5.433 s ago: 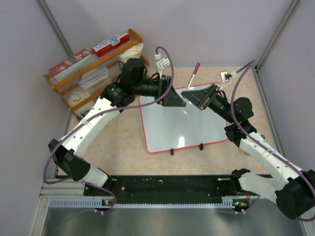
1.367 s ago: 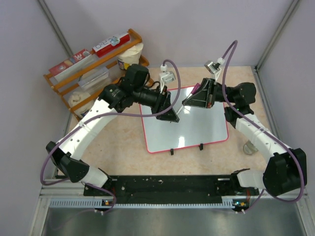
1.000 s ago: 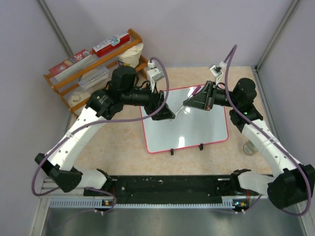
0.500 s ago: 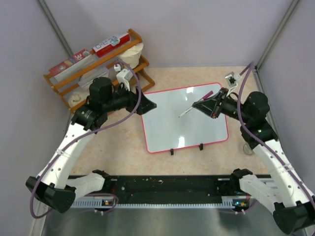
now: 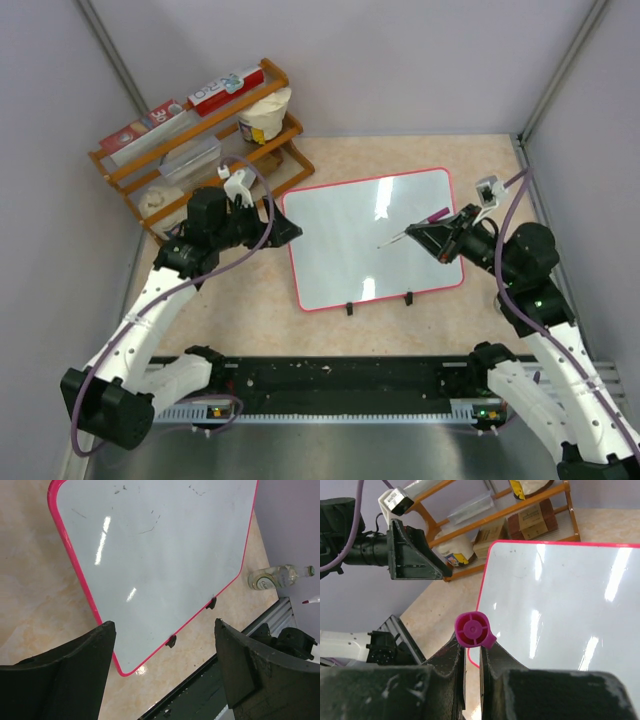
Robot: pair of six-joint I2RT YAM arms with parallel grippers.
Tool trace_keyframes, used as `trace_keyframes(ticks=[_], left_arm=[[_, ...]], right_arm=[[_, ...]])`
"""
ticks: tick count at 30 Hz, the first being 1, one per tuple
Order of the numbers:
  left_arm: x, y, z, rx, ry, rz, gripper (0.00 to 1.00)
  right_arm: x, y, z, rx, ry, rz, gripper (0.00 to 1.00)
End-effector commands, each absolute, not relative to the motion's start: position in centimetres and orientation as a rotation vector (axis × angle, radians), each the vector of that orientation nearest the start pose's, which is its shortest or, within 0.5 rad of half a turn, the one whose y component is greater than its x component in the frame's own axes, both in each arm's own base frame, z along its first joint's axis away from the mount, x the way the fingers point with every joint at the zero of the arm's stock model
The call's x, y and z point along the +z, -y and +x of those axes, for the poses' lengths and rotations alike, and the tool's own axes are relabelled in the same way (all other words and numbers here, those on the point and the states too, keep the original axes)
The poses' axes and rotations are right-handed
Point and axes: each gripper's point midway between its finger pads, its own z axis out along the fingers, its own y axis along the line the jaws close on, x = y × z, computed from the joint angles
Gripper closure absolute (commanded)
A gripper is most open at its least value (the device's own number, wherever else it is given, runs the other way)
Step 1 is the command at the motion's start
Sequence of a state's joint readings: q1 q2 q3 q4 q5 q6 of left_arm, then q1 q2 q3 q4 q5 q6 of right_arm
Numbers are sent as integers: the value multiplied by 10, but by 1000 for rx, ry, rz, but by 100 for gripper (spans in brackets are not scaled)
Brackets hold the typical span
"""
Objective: Write a sentence on the whiteboard
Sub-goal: Hold the whiteboard on the whiteboard stand.
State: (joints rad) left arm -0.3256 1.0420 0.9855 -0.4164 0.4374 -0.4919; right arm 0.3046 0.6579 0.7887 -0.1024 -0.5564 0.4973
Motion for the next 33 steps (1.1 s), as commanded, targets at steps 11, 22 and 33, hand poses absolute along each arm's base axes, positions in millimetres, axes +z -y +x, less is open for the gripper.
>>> trace_keyframes(ticks=[11, 22, 33], left_arm=[[236, 175, 291, -842, -1984, 86, 16], [225, 165, 288, -759, -1998, 114, 16], [219, 164, 282, -777, -1980, 87, 14]], right_arm=[[277, -180, 216, 1042, -1668, -270, 100], [268, -178, 214, 1041, -1669, -254, 100], [262, -182, 215, 1061, -1699, -258, 100]])
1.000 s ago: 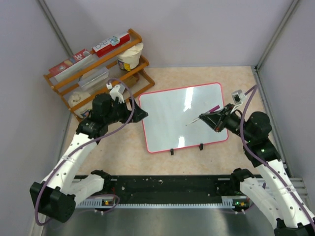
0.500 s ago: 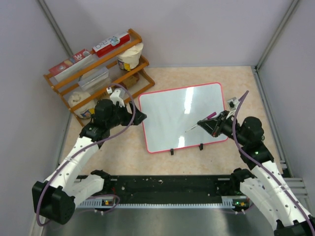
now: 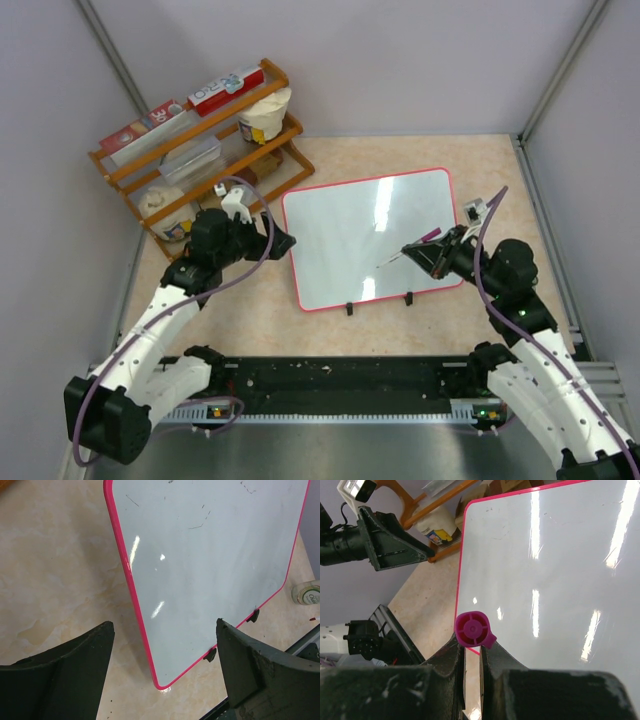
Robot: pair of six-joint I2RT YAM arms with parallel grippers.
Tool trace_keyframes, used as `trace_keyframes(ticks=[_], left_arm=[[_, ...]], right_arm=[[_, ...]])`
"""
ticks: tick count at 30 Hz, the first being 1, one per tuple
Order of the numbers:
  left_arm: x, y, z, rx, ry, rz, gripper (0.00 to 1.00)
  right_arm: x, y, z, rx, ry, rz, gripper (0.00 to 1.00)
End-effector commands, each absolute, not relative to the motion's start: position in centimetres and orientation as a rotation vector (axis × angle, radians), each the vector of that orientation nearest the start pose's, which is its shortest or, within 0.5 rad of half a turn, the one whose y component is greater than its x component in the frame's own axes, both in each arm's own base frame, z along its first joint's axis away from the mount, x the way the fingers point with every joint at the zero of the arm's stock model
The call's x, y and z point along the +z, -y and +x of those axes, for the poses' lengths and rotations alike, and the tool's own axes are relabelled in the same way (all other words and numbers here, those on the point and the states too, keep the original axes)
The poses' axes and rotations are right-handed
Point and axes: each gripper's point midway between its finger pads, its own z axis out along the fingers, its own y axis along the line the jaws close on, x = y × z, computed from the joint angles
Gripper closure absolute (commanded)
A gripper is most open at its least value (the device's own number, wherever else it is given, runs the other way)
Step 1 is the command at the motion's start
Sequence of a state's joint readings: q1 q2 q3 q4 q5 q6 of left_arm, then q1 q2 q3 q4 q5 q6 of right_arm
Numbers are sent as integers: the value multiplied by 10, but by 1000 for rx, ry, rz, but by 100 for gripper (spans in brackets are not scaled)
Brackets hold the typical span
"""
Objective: Write a sentence on the whiteboard
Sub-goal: Hold the whiteboard on the whiteboard stand.
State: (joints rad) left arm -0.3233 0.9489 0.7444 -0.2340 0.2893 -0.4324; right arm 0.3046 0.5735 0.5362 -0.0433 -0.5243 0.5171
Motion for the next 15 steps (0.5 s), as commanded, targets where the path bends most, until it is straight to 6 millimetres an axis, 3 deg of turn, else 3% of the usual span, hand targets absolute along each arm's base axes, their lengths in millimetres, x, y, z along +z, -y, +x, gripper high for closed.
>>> trace_keyframes(ticks=[1, 15], left_arm=[[221, 164, 282, -782, -1970, 87, 14], [223, 167, 278, -804, -1958, 107, 8]], right_arm=[[261, -182, 215, 1065, -1705, -255, 100], [256, -182, 214, 1068, -1714, -247, 100]])
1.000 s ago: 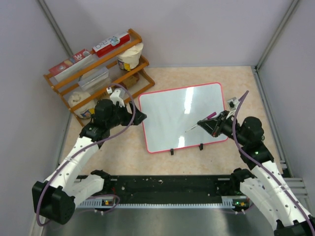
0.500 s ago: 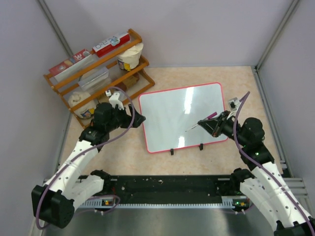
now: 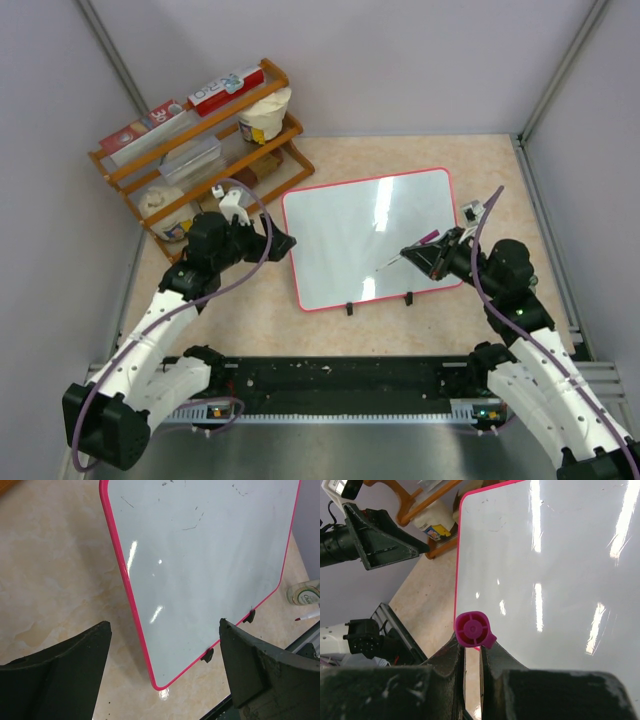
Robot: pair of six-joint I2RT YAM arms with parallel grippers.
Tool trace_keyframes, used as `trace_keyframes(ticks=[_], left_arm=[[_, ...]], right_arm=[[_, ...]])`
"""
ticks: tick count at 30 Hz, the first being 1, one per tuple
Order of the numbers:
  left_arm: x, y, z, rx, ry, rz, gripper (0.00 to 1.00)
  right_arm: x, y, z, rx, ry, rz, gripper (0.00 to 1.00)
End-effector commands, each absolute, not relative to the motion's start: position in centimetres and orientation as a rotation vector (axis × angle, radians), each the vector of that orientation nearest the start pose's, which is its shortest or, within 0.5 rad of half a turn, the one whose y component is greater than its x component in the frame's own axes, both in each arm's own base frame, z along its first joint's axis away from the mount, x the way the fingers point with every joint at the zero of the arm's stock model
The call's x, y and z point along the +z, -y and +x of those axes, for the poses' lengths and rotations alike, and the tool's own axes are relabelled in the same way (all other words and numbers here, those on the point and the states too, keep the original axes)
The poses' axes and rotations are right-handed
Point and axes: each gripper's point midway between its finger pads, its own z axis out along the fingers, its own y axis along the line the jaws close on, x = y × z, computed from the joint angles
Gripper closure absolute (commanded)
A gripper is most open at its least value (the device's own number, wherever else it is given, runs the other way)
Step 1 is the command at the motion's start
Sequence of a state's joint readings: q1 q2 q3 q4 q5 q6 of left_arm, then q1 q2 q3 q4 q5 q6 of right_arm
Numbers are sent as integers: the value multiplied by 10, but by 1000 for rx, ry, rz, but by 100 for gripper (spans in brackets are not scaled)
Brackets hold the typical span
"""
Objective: Write a sentence on the whiteboard
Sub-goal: Hold the whiteboard on the whiteboard stand.
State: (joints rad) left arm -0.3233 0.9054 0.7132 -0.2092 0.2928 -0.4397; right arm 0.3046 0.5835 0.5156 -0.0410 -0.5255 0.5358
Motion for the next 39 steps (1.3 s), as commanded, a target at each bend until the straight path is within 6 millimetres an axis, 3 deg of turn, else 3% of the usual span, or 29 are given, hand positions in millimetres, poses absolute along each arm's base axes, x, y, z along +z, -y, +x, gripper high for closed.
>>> trace_keyframes(ticks=[1, 14, 26, 31, 39], left_arm=[[223, 168, 277, -811, -1958, 116, 8], [220, 169, 273, -841, -1929, 109, 5], [220, 160, 287, -762, -1899, 63, 4], [208, 154, 297, -694, -1970, 47, 5], [185, 162, 315, -733, -2065, 33, 6]], right_arm=[[255, -182, 215, 1068, -1719, -248, 100], [253, -182, 214, 1062, -1718, -255, 100], [246, -176, 213, 1019, -1739, -247, 100], [248, -178, 215, 1023, -1733, -259, 100], [246, -181, 217, 1043, -1739, -257, 100]])
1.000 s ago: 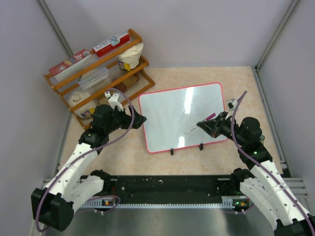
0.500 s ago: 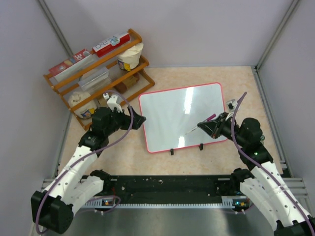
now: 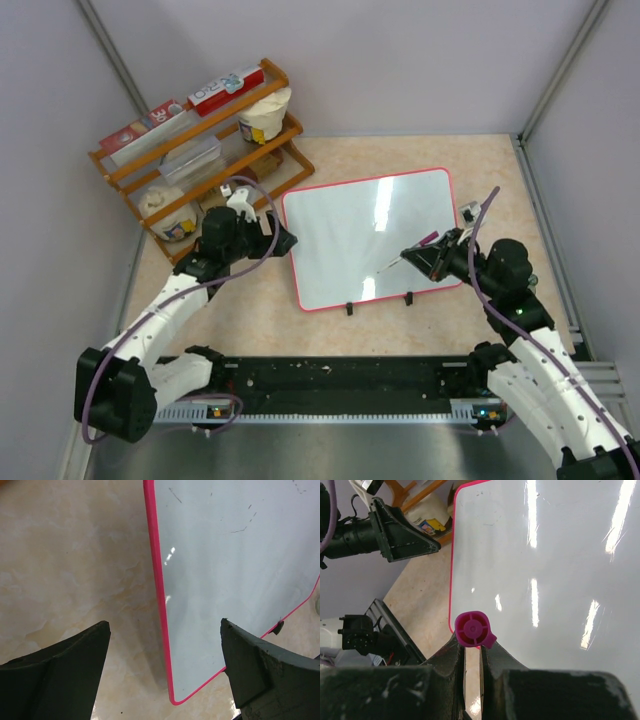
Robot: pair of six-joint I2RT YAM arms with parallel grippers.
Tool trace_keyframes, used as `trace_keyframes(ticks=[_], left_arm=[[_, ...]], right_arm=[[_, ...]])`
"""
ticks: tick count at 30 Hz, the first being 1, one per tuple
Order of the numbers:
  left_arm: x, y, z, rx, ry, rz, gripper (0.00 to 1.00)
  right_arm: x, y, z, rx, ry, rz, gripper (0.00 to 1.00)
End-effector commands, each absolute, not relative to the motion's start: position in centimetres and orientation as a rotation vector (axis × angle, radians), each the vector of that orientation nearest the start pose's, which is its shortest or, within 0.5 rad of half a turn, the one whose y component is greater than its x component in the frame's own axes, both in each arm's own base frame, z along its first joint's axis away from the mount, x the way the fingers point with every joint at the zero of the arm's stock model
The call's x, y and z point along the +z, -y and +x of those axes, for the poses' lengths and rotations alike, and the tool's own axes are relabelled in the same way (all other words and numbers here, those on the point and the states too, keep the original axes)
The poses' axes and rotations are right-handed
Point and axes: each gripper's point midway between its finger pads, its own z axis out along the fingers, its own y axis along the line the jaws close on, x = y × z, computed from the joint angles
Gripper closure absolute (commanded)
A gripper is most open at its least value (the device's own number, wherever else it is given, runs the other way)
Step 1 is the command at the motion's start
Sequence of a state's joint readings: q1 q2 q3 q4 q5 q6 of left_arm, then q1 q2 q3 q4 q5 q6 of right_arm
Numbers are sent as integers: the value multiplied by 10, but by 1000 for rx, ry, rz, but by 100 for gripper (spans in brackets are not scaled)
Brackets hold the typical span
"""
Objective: Write a sentence on the whiteboard
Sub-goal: Hold the whiteboard on the whiteboard stand.
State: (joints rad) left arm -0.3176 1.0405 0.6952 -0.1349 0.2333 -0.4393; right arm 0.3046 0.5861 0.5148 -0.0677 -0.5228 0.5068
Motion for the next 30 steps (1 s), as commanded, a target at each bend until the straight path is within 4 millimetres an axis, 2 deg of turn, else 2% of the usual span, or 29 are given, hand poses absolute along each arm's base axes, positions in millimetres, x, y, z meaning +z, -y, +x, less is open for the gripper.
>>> trace_keyframes(ticks=[1, 5, 13, 21, 22, 30], left_arm=[[180, 160, 316, -749, -2068, 28, 6], [178, 168, 323, -888, -2051, 33, 6], [180, 184, 316, -1172, -1997, 148, 7], [170, 186, 315, -1283, -1949, 181, 9], [177, 187, 317, -1288, -1891, 213, 9], [174, 197, 302, -1409, -1804, 312, 13]], right_arm=[[250, -181, 218, 1043, -1714, -263, 100], [249, -183, 218, 1056, -1706, -272, 100], [246, -185, 221, 1066, -1705, -264, 100], [251, -190, 225, 1108, -1687, -264, 100], [253, -191, 225, 1112, -1681, -271, 100], [259, -193, 227, 1116, -1660, -277, 100]])
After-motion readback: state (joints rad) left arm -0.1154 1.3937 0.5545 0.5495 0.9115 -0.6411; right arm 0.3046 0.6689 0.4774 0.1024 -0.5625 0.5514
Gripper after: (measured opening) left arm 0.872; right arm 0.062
